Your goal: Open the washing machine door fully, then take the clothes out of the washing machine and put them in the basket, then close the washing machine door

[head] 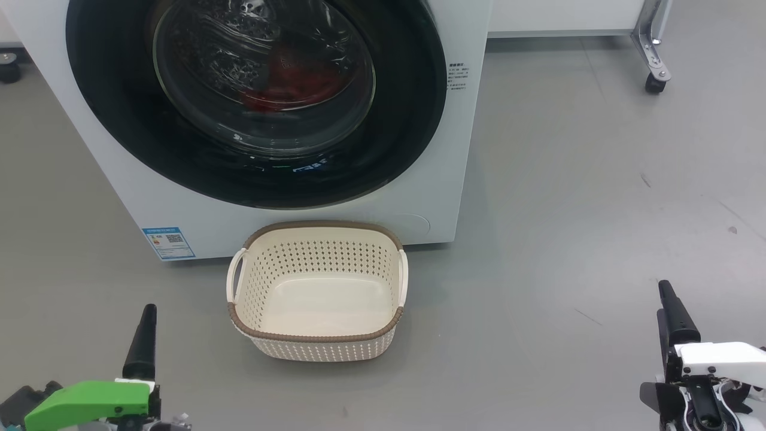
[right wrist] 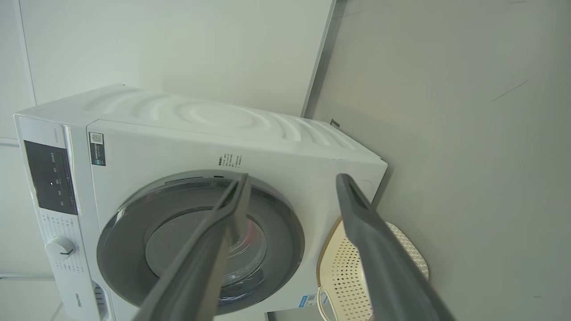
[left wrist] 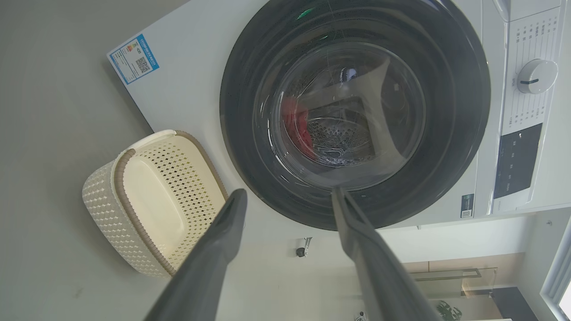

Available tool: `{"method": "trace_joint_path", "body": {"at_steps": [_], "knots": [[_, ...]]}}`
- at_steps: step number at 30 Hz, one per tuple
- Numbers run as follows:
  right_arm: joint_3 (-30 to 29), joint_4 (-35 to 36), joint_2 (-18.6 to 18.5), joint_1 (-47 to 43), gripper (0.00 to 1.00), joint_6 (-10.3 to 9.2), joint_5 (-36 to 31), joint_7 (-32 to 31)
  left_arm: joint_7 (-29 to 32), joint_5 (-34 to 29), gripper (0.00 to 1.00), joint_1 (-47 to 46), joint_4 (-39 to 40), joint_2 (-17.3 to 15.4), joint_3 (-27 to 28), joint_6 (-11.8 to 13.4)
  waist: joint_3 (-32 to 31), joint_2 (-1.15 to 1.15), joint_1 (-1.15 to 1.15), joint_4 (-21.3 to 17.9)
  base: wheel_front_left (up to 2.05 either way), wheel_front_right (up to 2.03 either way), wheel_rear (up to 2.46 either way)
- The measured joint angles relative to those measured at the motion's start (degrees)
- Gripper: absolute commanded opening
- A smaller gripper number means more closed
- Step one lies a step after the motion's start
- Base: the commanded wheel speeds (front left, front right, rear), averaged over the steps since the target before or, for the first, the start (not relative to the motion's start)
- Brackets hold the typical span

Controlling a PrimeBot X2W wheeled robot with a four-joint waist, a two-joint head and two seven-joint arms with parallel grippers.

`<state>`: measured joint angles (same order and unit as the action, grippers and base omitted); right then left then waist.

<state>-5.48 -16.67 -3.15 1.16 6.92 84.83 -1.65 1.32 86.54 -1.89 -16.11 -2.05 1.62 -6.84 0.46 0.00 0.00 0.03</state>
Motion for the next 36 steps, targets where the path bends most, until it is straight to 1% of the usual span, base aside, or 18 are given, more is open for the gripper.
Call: {"method": "trace_joint_path", "body": {"at_steps": [2, 7, 9, 13, 15, 20, 22, 25, 27, 29, 32, 36], "knots": [[0.3, 0.0, -0.6, 0.1, 1.00, 0.00, -1.7, 0.7, -1.1, -1.3, 1.00, -0.1, 0.0, -0.7, -0.2, 0.0, 0.0, 0.00, 0.00, 0.0, 0.00, 0.00, 0.00], [1.1, 0.0, -1.9, 0.3, 1.00, -0.03, -6.4, 2.3, -2.4, -7.5, 1.00, -0.7, 0.3, -2.5, -1.8, 0.0, 0.1, 0.00, 0.00, 0.0, 0.00, 0.00, 0.00], [1.5, 0.0, -2.5, 0.8, 1.00, -0.53, -8.6, 2.9, -2.8, -10.1, 1.00, -0.8, 0.3, -3.1, -2.4, 0.0, 0.2, 0.00, 0.00, 0.0, 0.00, 0.00, 0.00], [2.5, 0.0, -3.7, 1.1, 1.00, -0.67, -13.2, 3.8, -3.5, -14.6, 1.00, -1.1, 0.3, -4.0, -3.6, 0.1, 0.2, 0.00, 0.00, 0.0, 0.00, 0.00, 0.00], [3.3, 0.2, -4.6, 1.3, 1.00, -1.46, -16.0, 4.0, -4.0, -17.8, 1.00, -1.3, 0.5, -4.6, -4.5, 0.3, 0.2, 0.00, 0.00, 0.0, 0.00, 0.00, 0.00], [5.1, 0.7, -6.0, 2.0, 1.00, -2.20, -22.4, 5.2, -5.0, -23.6, 1.00, -1.8, 1.4, -5.0, -6.0, 1.4, 0.3, 0.00, 0.00, 0.1, 0.00, 0.00, 0.00], [5.9, 0.8, -6.3, 2.0, 1.00, -2.92, -24.7, 5.6, -5.3, -26.1, 1.00, -2.2, 2.0, -5.1, -6.2, 1.9, 0.3, 0.00, 0.00, 0.1, 0.00, 0.00, 0.00], [7.1, 1.0, -6.8, 2.0, 1.00, -3.14, -28.3, 6.3, -5.8, -29.7, 1.00, -2.6, 2.5, -5.4, -6.8, 2.5, 0.3, 0.00, 0.00, 0.2, 0.00, 0.00, 0.00], [7.8, 1.2, -7.1, 2.2, 1.00, -3.86, -30.6, 6.6, -6.4, -32.3, 1.00, -2.8, 2.8, -5.6, -7.3, 2.6, 0.3, 0.00, 0.00, 0.2, 0.00, 0.00, 0.00], [8.3, 1.5, -7.3, 2.4, 1.00, -4.14, -32.6, 7.0, -6.8, -34.1, 1.00, -2.9, 3.0, -5.7, -7.8, 3.1, 0.4, 0.00, 0.00, 0.2, 0.00, 0.00, 0.00], [9.4, 1.8, -7.5, 2.5, 1.00, -5.06, -35.5, 7.6, -7.5, -36.9, 1.00, -2.9, 3.3, -5.7, -8.6, 3.7, 0.4, 0.00, 0.00, 0.3, 0.00, 0.00, 0.00], [10.6, 1.8, -7.5, 2.6, 1.00, -5.61, -38.7, 8.4, -8.0, -40.1, 1.00, -2.9, 3.4, -5.7, -9.4, 4.3, 0.4, 0.00, 0.00, 0.3, 0.00, 0.00, 0.00]]}}
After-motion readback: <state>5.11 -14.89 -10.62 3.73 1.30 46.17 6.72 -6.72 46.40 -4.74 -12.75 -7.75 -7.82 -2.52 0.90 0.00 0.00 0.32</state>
